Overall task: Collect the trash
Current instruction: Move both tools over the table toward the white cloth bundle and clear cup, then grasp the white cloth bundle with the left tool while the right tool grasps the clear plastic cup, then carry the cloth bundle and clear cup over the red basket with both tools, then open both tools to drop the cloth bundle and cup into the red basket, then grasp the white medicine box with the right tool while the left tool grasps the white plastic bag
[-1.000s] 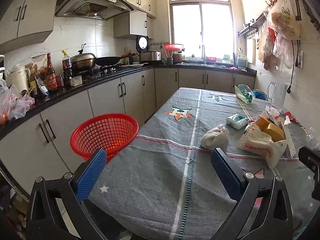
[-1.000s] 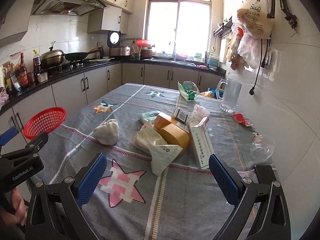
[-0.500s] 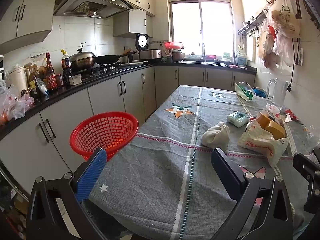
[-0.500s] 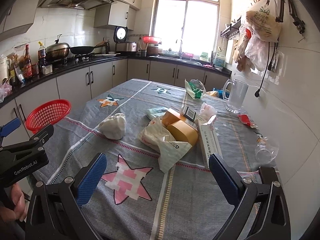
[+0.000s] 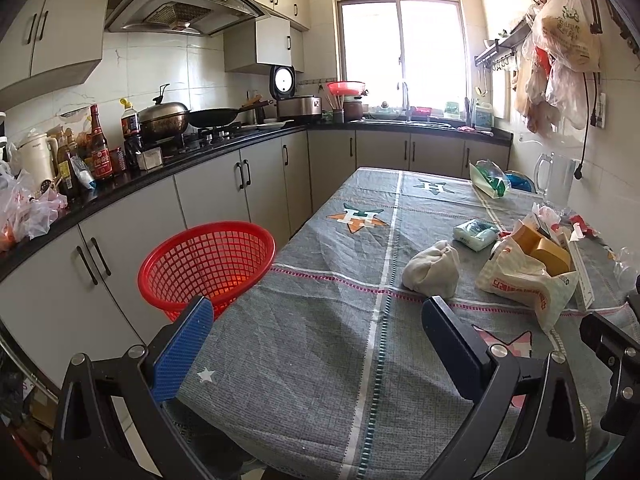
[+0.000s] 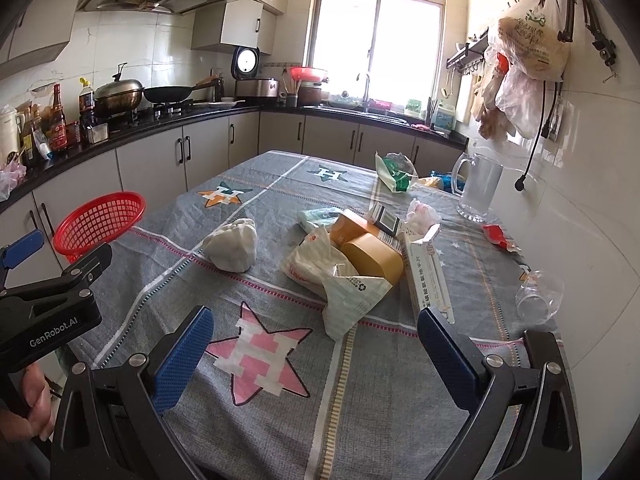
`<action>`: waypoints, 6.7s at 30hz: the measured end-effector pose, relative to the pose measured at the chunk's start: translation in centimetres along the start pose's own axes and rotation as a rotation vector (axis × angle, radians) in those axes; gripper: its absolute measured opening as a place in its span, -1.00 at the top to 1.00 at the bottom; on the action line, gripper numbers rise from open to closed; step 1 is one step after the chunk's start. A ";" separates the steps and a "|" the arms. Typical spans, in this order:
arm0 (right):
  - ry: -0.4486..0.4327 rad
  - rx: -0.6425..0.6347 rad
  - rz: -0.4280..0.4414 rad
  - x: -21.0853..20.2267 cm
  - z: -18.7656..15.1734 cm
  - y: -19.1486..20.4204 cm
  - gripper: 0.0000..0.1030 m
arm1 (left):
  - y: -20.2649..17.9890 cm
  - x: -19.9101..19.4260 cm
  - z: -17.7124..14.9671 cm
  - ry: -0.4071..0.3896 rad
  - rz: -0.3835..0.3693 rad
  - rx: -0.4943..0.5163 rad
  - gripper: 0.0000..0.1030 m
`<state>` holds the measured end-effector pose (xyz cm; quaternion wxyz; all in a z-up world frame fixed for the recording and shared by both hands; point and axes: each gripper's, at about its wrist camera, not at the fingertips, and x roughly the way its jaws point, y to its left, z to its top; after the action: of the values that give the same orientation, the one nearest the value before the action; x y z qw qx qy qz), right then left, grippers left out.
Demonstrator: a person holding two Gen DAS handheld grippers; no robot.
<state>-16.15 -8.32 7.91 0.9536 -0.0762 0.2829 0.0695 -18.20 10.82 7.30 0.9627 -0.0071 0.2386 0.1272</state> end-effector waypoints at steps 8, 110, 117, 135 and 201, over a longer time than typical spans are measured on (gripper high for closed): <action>0.008 0.007 0.005 0.2 -0.2 -0.2 -1.00 | -0.2 0.1 -0.1 0.004 -0.004 0.006 -1.00; 0.124 0.352 0.554 7.0 8.2 -7.4 0.71 | 0.1 9.8 7.6 0.195 -0.341 0.020 0.24; 0.165 0.262 0.647 9.4 11.0 -0.4 0.71 | 6.9 10.5 7.6 0.183 -0.250 -0.050 0.23; 0.257 0.123 0.796 15.9 14.9 15.9 0.71 | 20.5 15.0 4.4 0.249 -0.074 -0.214 0.23; 0.204 0.274 0.694 13.2 8.1 3.0 0.34 | 5.1 11.4 3.0 0.259 -0.299 -0.071 -0.13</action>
<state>-1.47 -2.70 7.05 0.8417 0.1458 0.3920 0.3415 -8.36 18.68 4.93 0.9312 -0.0927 0.3523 -0.0108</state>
